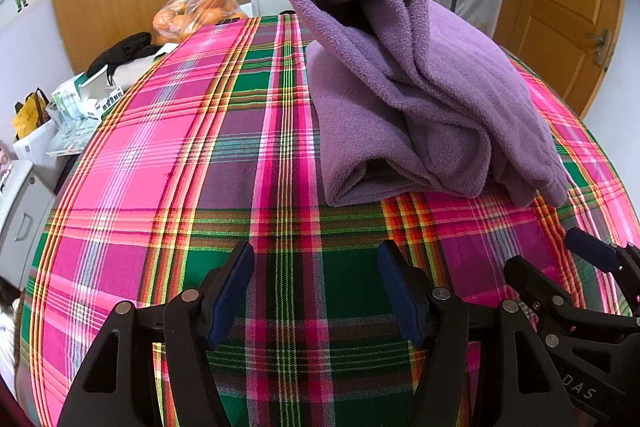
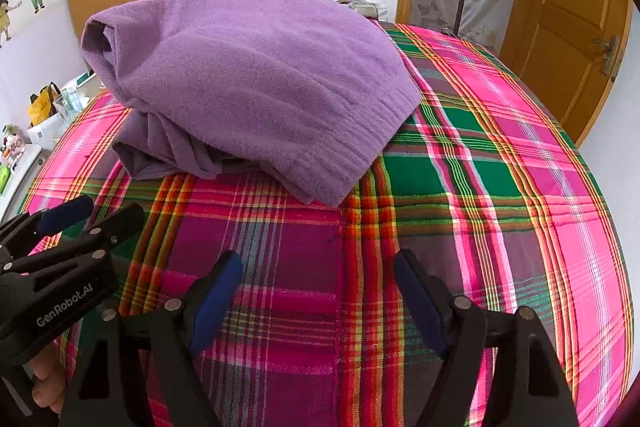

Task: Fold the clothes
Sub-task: 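Grasp the purple fleece garment with both grippers and lift it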

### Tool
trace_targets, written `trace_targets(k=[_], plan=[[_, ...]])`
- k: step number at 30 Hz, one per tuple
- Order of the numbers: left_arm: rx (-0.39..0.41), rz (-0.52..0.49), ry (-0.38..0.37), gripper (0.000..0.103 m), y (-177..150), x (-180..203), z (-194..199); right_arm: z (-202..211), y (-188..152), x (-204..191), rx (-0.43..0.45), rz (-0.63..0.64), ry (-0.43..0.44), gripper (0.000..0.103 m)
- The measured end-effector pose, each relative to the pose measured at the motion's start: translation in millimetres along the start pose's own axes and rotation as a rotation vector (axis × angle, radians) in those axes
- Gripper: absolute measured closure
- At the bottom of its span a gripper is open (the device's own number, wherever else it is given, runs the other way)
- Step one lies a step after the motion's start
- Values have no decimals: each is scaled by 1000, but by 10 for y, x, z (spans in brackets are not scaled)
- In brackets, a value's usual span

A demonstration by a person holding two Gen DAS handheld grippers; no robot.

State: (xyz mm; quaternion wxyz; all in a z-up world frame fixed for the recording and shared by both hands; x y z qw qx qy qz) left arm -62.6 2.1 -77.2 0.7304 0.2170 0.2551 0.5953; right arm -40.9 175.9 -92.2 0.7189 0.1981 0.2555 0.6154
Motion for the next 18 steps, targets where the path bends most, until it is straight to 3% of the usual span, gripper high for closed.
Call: trace_targets(k=[7,11,15,18], plan=[[-1,2,4,36,-13,-32,2,-16,7,39,-4,-5,-4,22],[-4,5,11,36,4,3,19,-35,71,78,9,-31,7,43],[-6,0,5,36,1,41,23,36,134,103,45,-69,42,44],[-42,-9,-17,36,20,35,7,124,271,89,122,-29,29,44]])
Point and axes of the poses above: each gripper's, at about its wrist camera, not at the fingertips, and z roughly against the way its jaws point, x to its right, y to its top, the point moved 10 cm from there along -z, roughly the way its jaws point, and after that the axes turned 11 degrees about -z, right-handed, at the moved point
